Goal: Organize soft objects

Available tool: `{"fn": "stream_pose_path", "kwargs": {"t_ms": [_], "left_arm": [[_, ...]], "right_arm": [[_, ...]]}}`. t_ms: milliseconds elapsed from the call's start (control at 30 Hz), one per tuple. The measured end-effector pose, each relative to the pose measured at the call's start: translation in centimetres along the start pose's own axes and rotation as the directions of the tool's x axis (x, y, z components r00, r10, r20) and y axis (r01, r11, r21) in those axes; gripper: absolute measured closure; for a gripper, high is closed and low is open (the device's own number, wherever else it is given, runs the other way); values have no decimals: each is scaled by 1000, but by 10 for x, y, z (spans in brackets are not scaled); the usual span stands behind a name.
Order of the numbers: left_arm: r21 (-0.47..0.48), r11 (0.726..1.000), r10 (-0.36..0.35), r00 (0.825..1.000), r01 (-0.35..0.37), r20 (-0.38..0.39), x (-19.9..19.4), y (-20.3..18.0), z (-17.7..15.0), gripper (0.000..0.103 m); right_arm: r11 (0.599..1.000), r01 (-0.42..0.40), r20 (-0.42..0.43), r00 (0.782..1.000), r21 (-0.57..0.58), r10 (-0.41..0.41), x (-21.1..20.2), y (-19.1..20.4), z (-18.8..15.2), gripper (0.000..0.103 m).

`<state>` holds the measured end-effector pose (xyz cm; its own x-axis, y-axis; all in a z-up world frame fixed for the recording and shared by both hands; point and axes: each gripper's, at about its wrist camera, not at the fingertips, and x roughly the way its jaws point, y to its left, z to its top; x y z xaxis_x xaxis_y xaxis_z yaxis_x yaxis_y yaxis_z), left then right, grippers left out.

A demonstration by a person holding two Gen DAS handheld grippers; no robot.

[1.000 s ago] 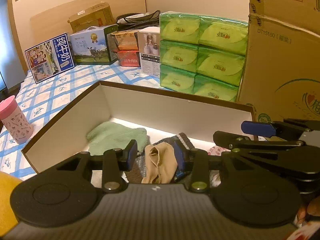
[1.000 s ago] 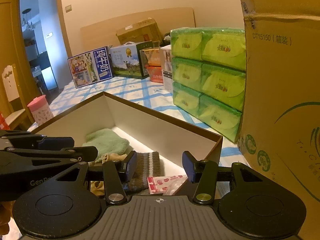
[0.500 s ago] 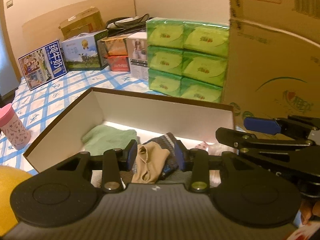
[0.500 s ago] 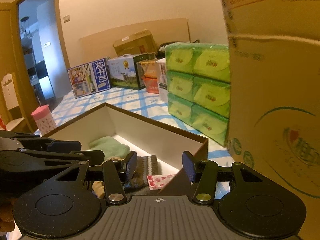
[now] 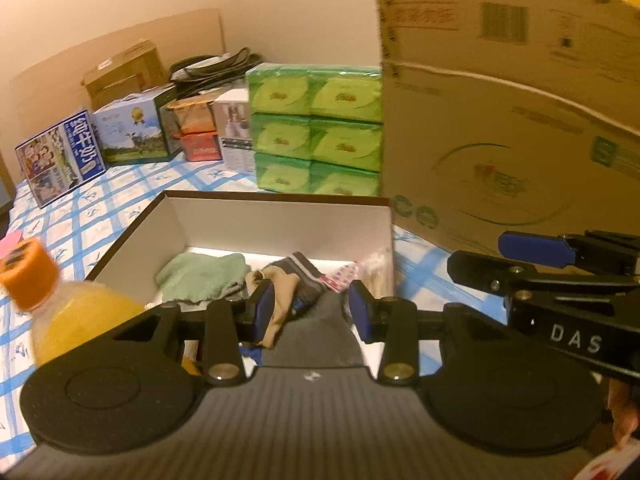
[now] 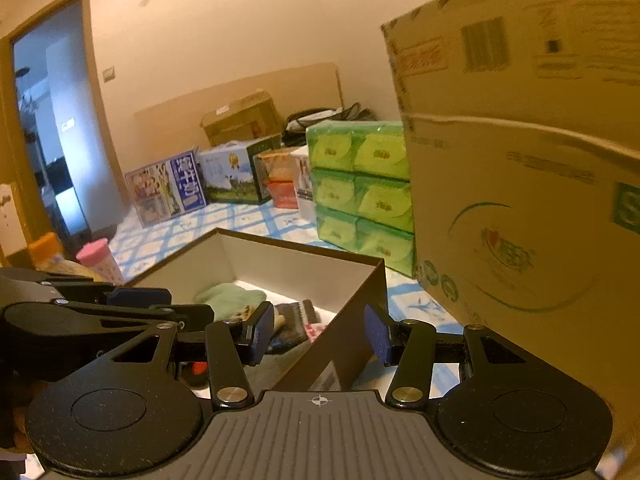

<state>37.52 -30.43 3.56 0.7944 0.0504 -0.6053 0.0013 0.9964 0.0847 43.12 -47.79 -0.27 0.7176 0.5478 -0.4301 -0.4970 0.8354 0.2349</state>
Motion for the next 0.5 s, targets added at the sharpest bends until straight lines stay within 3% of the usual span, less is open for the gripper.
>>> {"fn": "stream_pose_path", "kwargs": {"t_ms": [200,500], "left_arm": [[44,997,-59,998,59,17,-48,8,-17,64],[91,987,-140,988,134,64,-120,52,-39,62]], "right_arm": [[999,37,28,999,36,-38,-47,28,-7,53],[994,60,73,995,93,-67,-110,85,-15,52]]}}
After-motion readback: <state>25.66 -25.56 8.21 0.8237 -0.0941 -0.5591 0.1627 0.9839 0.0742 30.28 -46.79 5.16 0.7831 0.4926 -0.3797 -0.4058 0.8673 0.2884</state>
